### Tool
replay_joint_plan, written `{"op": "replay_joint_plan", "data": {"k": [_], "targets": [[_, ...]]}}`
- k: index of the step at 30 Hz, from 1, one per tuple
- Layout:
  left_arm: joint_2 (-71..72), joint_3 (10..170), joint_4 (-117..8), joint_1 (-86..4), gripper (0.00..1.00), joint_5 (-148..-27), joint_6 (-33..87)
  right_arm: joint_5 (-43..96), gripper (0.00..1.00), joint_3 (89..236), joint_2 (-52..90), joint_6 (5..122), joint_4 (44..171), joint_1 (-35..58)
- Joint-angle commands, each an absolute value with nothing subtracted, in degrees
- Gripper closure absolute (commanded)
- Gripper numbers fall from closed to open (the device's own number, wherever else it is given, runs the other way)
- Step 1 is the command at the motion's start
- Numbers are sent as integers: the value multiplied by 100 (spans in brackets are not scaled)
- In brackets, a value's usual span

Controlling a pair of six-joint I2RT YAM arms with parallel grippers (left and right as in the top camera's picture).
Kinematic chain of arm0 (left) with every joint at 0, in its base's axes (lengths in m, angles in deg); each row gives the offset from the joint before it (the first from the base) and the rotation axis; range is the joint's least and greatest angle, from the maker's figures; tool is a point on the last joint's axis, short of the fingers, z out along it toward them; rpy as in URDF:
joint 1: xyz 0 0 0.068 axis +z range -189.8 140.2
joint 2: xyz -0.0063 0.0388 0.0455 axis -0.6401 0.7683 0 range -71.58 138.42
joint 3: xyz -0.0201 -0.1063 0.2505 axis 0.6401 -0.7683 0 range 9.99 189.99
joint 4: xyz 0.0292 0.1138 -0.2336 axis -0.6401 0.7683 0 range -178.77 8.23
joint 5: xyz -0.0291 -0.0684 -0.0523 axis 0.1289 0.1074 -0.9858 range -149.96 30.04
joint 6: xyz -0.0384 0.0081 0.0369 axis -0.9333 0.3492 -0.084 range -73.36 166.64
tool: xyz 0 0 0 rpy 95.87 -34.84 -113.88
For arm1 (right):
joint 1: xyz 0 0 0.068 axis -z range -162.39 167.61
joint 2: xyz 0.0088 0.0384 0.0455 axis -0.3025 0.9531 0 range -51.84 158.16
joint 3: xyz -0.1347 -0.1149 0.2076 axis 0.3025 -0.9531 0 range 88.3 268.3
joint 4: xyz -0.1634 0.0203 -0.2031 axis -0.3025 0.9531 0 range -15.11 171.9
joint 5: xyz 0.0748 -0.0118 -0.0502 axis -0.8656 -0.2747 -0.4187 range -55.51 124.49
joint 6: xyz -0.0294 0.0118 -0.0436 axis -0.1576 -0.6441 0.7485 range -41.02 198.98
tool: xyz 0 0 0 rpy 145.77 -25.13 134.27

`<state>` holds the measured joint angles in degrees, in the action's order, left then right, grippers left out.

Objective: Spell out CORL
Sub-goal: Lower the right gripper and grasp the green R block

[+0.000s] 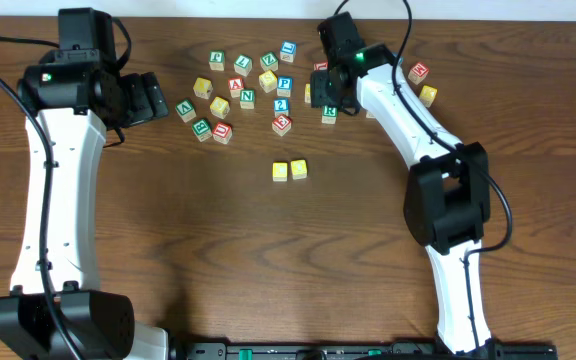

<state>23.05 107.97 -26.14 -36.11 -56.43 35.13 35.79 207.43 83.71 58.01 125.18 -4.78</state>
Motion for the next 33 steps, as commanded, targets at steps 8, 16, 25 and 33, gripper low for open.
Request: {"op": "replay_joint_plan", "data": {"k": [8,16,25,33], "targets": [[2347,10773,-2605,-3596,1,-5479,3627,3651,45,20850,8841,5670,12428,-467],[2347,10773,-2603,-3596,1,-5479,3627,3653,61,20850,8945,5628,12384,-467],[2347,10773,-2607,-3596,1,-5479,3627,3695,75,20982,8893,5631,12524,-467],[2347,10773,-2607,-3596,1,-5479,3627,3629,77,21390,8524,5633,13324,-469]]}}
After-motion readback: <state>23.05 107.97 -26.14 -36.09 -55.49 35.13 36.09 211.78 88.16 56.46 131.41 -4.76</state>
